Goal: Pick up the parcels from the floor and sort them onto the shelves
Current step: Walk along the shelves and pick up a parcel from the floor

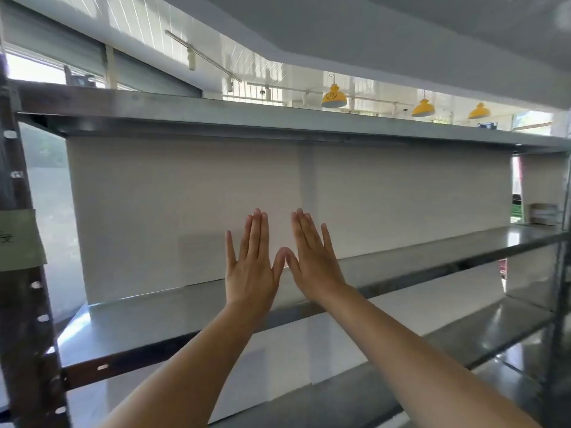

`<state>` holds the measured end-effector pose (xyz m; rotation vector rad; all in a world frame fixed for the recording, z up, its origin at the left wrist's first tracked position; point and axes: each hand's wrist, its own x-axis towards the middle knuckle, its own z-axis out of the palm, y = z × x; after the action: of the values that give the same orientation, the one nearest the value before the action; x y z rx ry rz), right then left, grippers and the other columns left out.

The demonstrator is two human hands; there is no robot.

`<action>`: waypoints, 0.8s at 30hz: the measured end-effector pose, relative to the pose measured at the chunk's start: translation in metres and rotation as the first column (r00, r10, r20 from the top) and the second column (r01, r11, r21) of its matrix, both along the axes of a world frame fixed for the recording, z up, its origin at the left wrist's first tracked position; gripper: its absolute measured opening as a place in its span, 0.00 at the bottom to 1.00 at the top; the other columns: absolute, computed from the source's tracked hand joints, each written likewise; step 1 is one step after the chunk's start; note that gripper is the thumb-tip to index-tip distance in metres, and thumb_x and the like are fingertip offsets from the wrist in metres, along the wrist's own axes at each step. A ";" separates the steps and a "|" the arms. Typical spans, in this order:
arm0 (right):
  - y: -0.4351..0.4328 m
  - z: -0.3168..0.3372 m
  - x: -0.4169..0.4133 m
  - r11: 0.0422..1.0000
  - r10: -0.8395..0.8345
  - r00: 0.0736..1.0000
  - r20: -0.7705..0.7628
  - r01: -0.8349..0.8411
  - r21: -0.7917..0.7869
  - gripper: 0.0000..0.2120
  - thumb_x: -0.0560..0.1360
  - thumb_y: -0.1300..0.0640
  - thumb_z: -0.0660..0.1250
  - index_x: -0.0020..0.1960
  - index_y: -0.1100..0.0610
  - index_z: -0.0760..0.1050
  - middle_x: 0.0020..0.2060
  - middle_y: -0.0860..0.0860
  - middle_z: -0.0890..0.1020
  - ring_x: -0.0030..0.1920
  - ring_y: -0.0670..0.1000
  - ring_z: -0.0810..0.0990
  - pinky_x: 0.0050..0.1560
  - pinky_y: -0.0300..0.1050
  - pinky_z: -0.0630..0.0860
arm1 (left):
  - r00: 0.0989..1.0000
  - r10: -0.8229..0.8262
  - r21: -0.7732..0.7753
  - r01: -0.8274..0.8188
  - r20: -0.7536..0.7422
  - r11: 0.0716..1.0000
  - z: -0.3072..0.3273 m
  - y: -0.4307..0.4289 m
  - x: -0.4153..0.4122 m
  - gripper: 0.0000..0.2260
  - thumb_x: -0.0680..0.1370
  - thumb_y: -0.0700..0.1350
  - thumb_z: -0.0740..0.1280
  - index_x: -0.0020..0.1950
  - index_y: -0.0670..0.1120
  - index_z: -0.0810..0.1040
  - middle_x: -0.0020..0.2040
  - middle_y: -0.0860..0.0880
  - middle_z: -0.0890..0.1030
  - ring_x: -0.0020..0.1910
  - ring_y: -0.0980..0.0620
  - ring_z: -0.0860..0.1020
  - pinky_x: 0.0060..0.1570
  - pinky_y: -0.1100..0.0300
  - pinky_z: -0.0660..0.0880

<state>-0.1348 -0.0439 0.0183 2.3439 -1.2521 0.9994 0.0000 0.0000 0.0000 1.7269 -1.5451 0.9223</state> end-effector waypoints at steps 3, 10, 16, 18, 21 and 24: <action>-0.003 0.003 -0.028 0.995 -0.093 0.996 0.009 0.093 -0.031 0.34 0.82 0.37 0.43 0.80 0.50 0.32 0.79 0.46 0.33 0.77 0.46 0.31 0.77 0.49 0.30 | 0.998 -0.058 0.004 0.058 -0.016 0.998 0.001 -0.010 -0.027 0.34 0.83 0.64 0.36 0.83 0.45 0.36 0.84 0.48 0.38 0.82 0.51 0.38 0.80 0.43 0.39; -0.007 0.003 -0.108 0.972 -0.231 0.973 -0.009 0.231 0.029 0.35 0.80 0.37 0.39 0.80 0.51 0.31 0.79 0.47 0.34 0.79 0.47 0.33 0.79 0.52 0.34 | 0.985 -0.173 0.032 0.172 0.027 0.985 0.000 -0.040 -0.094 0.35 0.82 0.64 0.32 0.83 0.44 0.41 0.84 0.46 0.43 0.83 0.47 0.44 0.80 0.40 0.45; -0.002 0.000 -0.177 0.959 -0.278 0.960 0.031 0.276 0.056 0.35 0.79 0.37 0.35 0.80 0.52 0.32 0.80 0.47 0.35 0.79 0.47 0.33 0.79 0.53 0.36 | 0.965 -0.255 0.040 0.253 0.056 0.967 -0.003 -0.055 -0.162 0.33 0.81 0.63 0.29 0.82 0.45 0.35 0.84 0.47 0.39 0.83 0.48 0.42 0.80 0.42 0.43; 0.000 0.000 -0.202 0.954 -0.297 0.954 0.034 0.295 0.055 0.36 0.77 0.36 0.31 0.80 0.52 0.32 0.80 0.48 0.35 0.79 0.47 0.34 0.79 0.54 0.37 | 0.955 -0.289 0.048 0.287 0.066 0.957 -0.003 -0.058 -0.187 0.33 0.81 0.63 0.28 0.81 0.45 0.32 0.83 0.47 0.37 0.82 0.49 0.39 0.80 0.42 0.40; 0.001 0.000 -0.244 0.948 -0.317 0.947 0.045 0.315 0.045 0.37 0.77 0.37 0.32 0.81 0.54 0.34 0.80 0.48 0.38 0.79 0.47 0.35 0.80 0.54 0.38 | 0.934 -0.354 0.069 0.350 0.055 0.934 -0.002 -0.063 -0.228 0.33 0.81 0.63 0.30 0.81 0.45 0.30 0.83 0.48 0.34 0.81 0.50 0.35 0.80 0.43 0.37; 0.001 0.000 -0.290 0.934 -0.357 0.932 0.063 0.356 0.030 0.34 0.81 0.39 0.38 0.81 0.54 0.35 0.80 0.48 0.38 0.79 0.46 0.35 0.79 0.52 0.37 | 0.911 -0.411 0.089 0.406 0.042 0.910 0.002 -0.064 -0.271 0.34 0.78 0.63 0.23 0.79 0.45 0.27 0.81 0.48 0.30 0.80 0.51 0.32 0.79 0.43 0.35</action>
<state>-0.4245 -0.0424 0.0182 2.0038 -1.6440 0.9510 -0.2713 -0.0645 0.0021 1.3539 -1.9105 0.7092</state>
